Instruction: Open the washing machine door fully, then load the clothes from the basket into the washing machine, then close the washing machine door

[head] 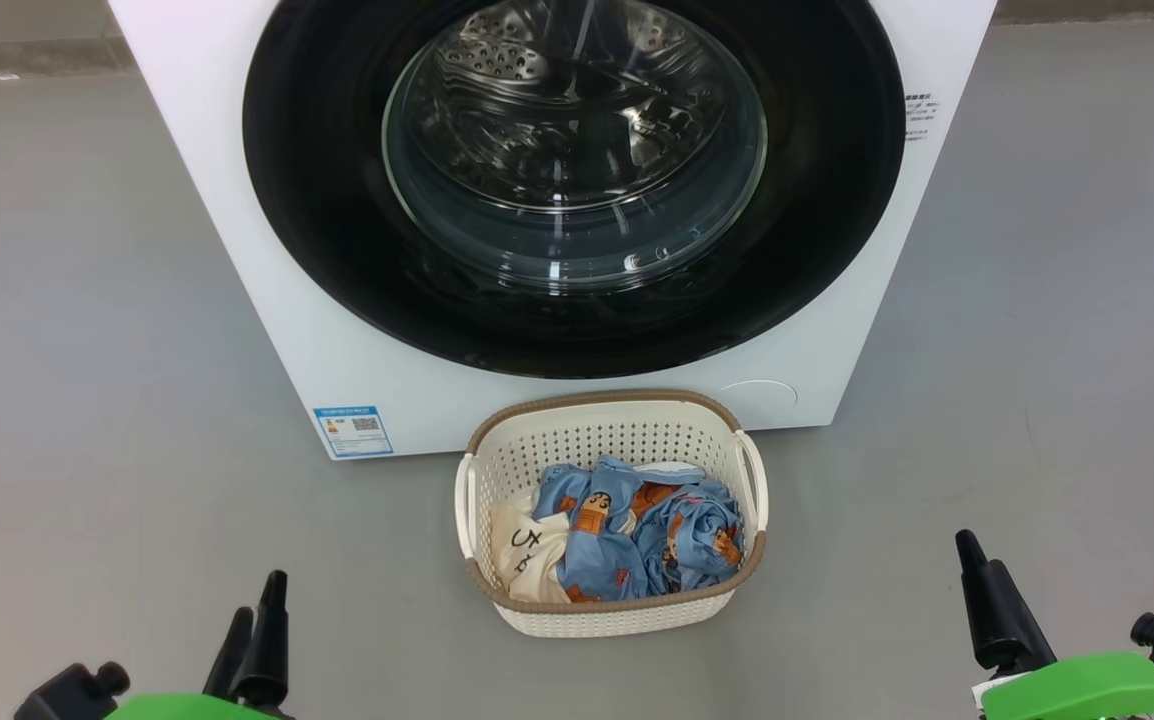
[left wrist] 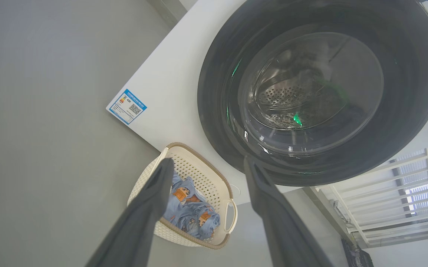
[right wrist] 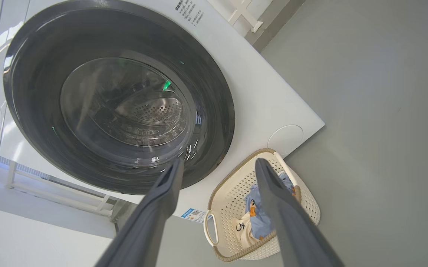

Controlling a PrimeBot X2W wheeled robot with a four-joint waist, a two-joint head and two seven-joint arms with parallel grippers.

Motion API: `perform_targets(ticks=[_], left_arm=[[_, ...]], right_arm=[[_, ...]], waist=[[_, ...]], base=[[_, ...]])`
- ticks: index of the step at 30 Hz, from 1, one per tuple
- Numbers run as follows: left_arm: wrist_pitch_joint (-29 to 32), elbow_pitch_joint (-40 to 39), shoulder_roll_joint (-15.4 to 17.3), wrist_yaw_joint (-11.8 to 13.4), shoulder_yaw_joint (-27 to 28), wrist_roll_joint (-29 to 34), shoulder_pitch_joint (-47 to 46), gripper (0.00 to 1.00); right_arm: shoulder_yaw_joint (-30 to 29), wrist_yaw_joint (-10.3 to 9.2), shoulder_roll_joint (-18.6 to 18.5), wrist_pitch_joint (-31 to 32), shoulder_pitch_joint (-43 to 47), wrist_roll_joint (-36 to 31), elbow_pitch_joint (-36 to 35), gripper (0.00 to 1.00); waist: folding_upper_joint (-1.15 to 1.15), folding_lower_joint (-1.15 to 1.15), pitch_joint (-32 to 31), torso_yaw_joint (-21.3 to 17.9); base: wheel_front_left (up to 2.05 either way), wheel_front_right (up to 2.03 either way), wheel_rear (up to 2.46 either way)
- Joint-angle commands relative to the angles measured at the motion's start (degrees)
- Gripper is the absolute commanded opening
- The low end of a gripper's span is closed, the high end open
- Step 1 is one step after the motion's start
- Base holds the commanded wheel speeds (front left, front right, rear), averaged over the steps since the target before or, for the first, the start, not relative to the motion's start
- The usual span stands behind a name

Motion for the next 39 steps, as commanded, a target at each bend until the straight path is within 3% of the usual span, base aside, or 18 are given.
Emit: perform_targets(ticks=[1, 39], left_arm=[[-0.9, -1.8, 1.3, -0.1, 0.8, 3.0, -2.8, 1.0], [-7.3, -2.6, 2.7, -0.1, -1.9, 28.3, -3.6, 1.0]], right_arm=[[1.0, 0.05, -0.8, -1.0, -2.3, -2.4, -1.8, 1.0], [-0.1, 0.07, -1.7, -7.3, -2.0, -26.4, -2.9, 1.0]], waist=[[0.0, 0.0, 0.0, 0.0], [0.0, 0.0, 0.5, -0.6]], base=[[0.0, 0.0, 0.0], [0.0, 0.0, 0.0]])
